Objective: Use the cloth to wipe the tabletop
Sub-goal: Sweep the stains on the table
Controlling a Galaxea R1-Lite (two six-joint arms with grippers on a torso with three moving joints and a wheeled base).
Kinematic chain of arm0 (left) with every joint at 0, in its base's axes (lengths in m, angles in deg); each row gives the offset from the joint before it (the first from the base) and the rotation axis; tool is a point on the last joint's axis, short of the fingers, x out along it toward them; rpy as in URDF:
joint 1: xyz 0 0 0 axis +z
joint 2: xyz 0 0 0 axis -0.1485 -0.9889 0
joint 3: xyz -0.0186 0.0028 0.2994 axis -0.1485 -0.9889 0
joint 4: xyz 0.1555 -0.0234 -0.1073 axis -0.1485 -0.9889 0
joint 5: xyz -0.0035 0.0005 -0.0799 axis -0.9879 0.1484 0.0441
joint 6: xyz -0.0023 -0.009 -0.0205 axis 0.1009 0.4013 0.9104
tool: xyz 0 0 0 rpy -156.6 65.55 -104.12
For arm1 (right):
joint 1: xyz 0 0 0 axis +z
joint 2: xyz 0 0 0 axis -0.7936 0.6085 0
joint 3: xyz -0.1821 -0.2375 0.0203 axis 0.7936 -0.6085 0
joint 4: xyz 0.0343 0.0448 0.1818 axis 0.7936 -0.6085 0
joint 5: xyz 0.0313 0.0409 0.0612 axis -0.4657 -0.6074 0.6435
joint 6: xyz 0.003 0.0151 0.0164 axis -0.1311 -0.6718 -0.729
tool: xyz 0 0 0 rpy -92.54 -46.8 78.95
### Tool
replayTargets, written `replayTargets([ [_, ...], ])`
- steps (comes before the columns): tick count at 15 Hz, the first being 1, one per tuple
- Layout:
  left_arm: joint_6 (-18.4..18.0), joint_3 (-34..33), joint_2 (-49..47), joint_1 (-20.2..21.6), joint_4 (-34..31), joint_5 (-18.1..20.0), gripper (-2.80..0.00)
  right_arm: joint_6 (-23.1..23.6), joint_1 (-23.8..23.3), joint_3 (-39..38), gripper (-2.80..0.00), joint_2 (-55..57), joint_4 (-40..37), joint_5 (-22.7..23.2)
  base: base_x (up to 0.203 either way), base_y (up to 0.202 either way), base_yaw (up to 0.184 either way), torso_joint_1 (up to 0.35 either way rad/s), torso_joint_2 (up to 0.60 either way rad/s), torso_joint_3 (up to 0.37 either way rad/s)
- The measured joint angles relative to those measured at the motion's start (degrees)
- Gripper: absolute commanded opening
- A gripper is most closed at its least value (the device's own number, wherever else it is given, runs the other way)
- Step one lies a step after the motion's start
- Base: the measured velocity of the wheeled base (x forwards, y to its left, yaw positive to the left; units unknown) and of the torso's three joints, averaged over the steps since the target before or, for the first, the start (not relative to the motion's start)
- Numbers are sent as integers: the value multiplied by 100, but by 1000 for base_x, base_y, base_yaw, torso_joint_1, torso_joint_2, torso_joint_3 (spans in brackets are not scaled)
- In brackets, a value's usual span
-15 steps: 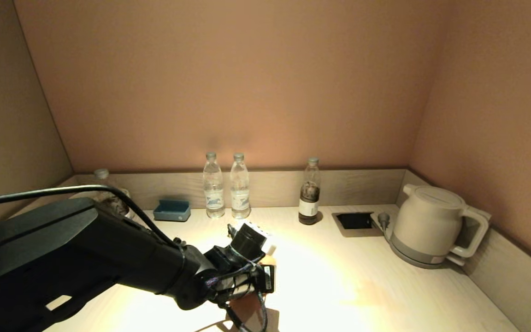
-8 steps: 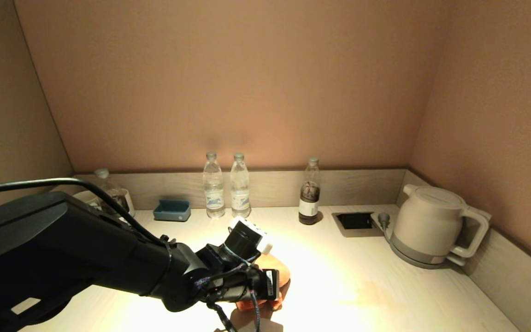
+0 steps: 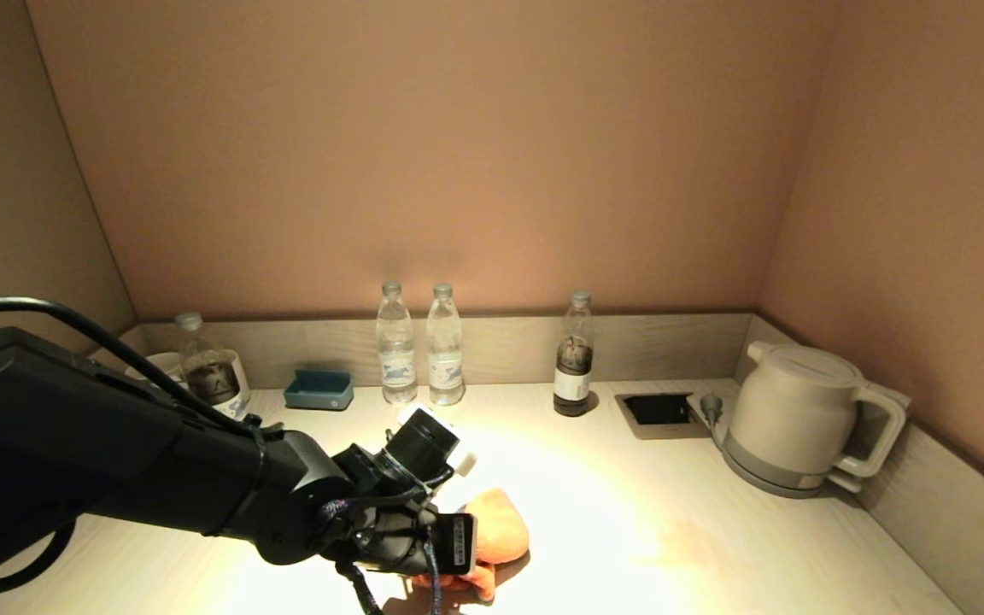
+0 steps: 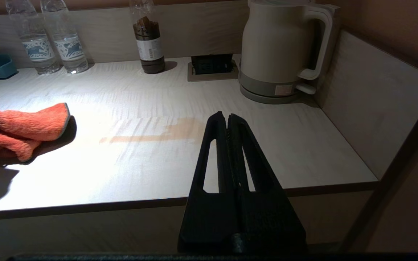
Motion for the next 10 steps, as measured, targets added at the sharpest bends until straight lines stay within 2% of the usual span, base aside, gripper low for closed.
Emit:
replayTargets([
  [2, 118, 11, 95, 249, -153, -219, -280, 2, 0, 0, -280, 0, 0, -1, 0, 0, 0, 0, 0, 0],
  [6, 276, 160, -3, 1035, -234, -956, -280, 2, 0, 0, -280, 0, 0, 0, 0, 0, 0, 0, 0, 0],
  [10, 329, 457, -249, 1385, -638, -1176, -280, 2, 0, 0, -280, 0, -2, -1, 0, 0, 0, 0, 0, 0],
])
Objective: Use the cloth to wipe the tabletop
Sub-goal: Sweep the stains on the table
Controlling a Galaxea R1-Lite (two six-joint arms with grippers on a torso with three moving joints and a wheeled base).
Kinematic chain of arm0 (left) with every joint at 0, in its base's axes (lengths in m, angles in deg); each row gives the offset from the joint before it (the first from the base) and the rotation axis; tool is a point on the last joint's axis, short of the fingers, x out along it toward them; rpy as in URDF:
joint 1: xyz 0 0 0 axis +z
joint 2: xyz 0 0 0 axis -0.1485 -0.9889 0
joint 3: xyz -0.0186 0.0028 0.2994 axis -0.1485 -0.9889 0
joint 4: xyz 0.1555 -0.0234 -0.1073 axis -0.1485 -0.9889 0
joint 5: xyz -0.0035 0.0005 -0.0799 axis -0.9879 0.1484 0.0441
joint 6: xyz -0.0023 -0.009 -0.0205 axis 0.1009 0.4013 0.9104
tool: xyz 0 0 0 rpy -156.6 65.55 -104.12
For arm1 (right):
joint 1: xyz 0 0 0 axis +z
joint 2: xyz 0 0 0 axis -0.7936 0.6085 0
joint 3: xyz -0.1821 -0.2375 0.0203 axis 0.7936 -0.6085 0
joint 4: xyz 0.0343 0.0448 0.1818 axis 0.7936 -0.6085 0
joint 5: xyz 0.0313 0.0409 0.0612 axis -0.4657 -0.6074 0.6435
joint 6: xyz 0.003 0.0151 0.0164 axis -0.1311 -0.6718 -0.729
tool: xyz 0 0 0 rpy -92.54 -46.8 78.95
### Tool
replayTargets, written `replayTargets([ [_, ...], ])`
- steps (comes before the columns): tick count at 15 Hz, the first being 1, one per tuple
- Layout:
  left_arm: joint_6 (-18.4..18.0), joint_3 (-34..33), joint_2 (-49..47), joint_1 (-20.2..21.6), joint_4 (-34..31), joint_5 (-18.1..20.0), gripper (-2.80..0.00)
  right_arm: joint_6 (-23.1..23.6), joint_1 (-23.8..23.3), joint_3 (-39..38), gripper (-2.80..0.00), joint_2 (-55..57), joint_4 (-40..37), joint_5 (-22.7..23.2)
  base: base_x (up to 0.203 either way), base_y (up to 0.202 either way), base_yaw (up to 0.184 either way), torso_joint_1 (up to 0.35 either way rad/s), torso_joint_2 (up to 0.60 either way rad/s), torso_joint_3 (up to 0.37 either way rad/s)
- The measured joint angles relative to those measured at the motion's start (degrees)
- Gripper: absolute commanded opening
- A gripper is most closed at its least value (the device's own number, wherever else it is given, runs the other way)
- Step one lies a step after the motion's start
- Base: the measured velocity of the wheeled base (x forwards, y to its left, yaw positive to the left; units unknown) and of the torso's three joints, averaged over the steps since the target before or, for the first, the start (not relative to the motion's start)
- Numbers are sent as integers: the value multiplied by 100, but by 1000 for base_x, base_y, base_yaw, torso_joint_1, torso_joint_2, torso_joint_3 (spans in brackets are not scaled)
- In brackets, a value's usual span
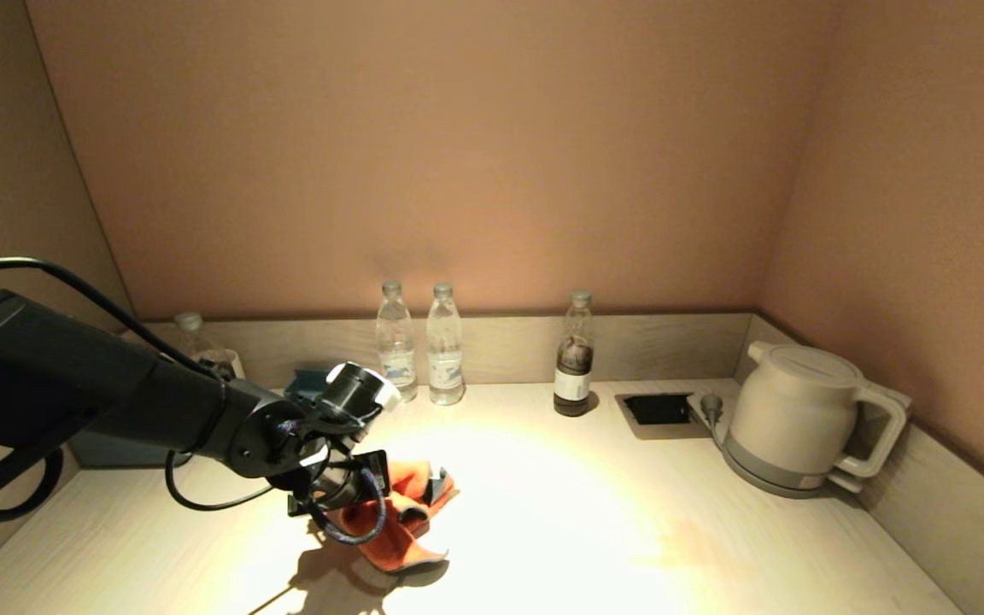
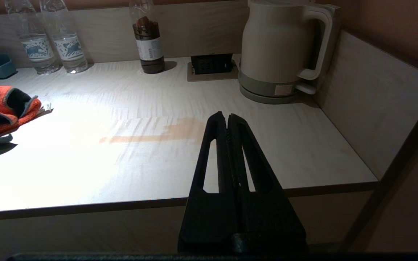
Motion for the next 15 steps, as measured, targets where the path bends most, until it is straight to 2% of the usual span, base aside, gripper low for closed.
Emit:
replayTargets([
  [4, 80, 349, -344, -4, -416, -413, -280, 4, 0, 0, -280, 0, 6, 0, 0, 0, 0, 0, 0, 0],
  [10, 121, 640, -611, -323, -522, -414, -280, 5, 0, 0, -280, 0, 7, 1, 0, 0, 0, 0, 0, 0],
  [15, 188, 861, -659, -901, -542, -259, -280, 0, 0, 0, -280, 0, 0, 0, 0, 0, 0, 0, 0, 0],
])
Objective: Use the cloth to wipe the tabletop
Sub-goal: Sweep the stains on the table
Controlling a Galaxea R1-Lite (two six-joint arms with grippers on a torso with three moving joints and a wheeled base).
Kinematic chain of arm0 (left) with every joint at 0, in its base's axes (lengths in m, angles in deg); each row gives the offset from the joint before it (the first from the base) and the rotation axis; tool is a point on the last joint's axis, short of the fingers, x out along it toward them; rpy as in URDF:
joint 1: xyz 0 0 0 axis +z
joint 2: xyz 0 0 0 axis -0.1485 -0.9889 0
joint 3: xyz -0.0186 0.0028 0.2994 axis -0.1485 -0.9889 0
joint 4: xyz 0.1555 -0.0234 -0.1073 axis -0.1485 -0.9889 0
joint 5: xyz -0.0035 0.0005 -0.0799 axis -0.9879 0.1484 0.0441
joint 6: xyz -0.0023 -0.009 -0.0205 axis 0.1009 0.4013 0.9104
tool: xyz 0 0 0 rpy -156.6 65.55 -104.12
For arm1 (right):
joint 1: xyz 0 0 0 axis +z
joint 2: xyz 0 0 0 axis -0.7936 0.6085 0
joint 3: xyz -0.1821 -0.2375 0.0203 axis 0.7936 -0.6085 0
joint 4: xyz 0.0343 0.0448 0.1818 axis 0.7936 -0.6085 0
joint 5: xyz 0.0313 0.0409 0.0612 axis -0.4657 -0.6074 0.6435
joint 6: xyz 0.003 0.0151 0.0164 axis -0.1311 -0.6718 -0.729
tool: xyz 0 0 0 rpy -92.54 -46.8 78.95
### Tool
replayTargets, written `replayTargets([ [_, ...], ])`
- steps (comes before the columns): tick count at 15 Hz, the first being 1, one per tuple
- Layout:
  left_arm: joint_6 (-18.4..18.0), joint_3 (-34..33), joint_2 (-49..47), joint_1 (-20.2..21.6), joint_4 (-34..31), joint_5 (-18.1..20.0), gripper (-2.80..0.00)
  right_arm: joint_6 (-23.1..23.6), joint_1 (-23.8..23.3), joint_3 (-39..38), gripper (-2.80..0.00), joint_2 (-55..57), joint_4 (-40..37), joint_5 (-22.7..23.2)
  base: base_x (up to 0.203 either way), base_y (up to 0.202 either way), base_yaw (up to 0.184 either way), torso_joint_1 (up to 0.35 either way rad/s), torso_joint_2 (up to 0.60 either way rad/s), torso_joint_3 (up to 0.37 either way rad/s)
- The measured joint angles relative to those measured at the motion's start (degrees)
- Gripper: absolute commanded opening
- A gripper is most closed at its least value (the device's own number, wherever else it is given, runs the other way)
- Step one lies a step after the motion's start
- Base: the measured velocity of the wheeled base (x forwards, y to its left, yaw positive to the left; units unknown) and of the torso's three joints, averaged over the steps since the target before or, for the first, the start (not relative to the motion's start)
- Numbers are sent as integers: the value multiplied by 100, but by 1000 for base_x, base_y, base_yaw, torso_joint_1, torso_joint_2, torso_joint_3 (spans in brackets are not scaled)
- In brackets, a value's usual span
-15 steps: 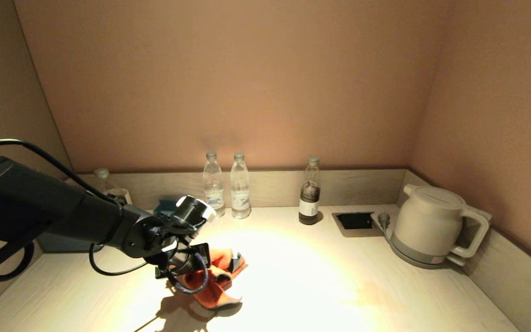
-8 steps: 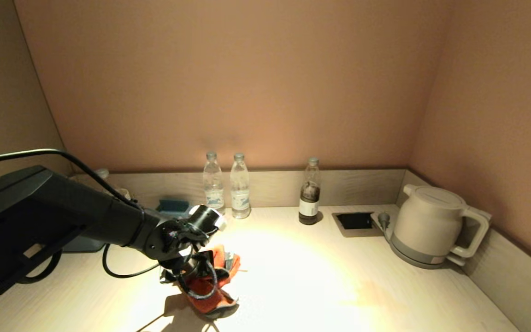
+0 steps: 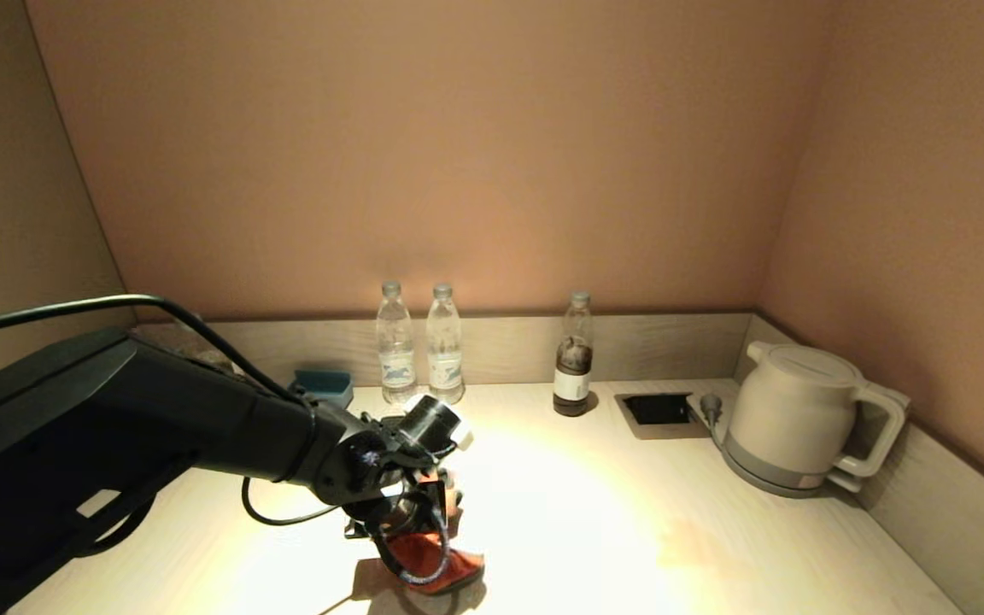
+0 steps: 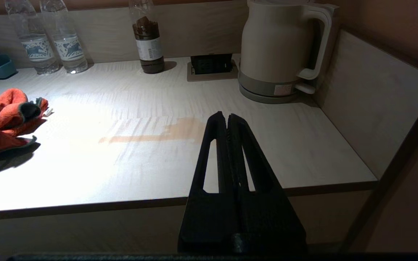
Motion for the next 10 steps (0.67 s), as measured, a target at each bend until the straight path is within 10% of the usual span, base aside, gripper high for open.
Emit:
replayTargets([
  [10, 38, 1007, -319, -836, -152, 220, -280, 2, 1, 0, -280, 0, 9, 0, 0, 0, 0, 0, 0, 0],
])
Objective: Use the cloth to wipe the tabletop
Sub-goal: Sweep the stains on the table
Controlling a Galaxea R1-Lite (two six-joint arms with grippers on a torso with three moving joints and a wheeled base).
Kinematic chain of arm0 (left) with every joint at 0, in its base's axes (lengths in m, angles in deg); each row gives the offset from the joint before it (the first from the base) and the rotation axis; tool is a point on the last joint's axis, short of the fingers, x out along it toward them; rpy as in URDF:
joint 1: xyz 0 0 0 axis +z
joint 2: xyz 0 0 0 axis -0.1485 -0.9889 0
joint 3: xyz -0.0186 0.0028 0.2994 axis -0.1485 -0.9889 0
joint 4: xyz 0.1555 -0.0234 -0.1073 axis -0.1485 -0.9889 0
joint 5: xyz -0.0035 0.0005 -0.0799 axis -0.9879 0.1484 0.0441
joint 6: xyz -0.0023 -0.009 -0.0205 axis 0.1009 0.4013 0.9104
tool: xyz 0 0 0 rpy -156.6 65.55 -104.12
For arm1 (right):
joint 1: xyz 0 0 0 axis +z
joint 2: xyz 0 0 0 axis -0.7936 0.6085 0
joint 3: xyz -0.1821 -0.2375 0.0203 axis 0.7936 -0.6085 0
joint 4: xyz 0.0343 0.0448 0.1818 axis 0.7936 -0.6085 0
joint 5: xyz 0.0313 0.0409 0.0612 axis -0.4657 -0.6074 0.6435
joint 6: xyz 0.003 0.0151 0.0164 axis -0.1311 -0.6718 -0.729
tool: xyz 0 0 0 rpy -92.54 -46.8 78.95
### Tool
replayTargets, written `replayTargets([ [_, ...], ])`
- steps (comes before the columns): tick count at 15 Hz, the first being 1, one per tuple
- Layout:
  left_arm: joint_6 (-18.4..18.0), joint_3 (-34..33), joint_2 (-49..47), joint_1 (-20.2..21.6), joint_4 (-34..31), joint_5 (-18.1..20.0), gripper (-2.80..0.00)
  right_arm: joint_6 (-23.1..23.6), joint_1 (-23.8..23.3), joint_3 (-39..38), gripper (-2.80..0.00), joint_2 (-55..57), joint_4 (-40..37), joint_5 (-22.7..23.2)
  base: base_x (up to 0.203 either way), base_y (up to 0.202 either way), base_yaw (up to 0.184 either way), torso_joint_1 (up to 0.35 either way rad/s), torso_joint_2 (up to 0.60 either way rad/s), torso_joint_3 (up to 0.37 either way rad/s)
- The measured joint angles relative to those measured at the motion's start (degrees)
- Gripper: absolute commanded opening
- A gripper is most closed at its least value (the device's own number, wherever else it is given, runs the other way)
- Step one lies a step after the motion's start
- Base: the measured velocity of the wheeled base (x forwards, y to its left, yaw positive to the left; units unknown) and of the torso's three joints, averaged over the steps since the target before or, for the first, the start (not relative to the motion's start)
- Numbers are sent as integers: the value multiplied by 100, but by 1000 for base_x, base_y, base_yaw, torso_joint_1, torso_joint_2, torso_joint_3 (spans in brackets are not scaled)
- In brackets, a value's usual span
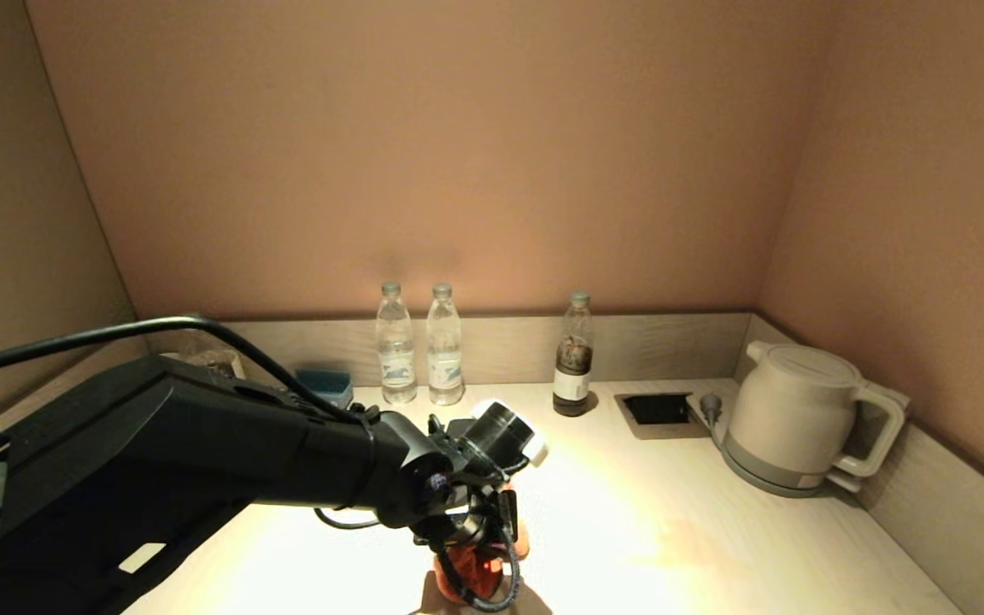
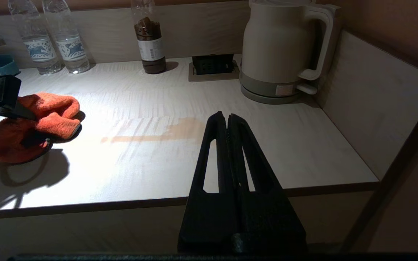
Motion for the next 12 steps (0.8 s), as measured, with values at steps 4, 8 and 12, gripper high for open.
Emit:
replayTargets([
  [4, -18, 818, -282, -179, -445, 7, -280, -3, 0, 0, -280, 0, -7, 0, 0, 0, 0, 0, 0, 0],
  [8, -14, 1330, -546, -347, -633, 6, -280, -2, -1, 0, -280, 0, -6, 0, 0, 0, 0, 0, 0, 0],
  [12, -4, 1768, -763, -545, -786, 8, -280, -2, -1, 0, -280, 0, -6, -2, 0, 0, 0, 0, 0, 0],
])
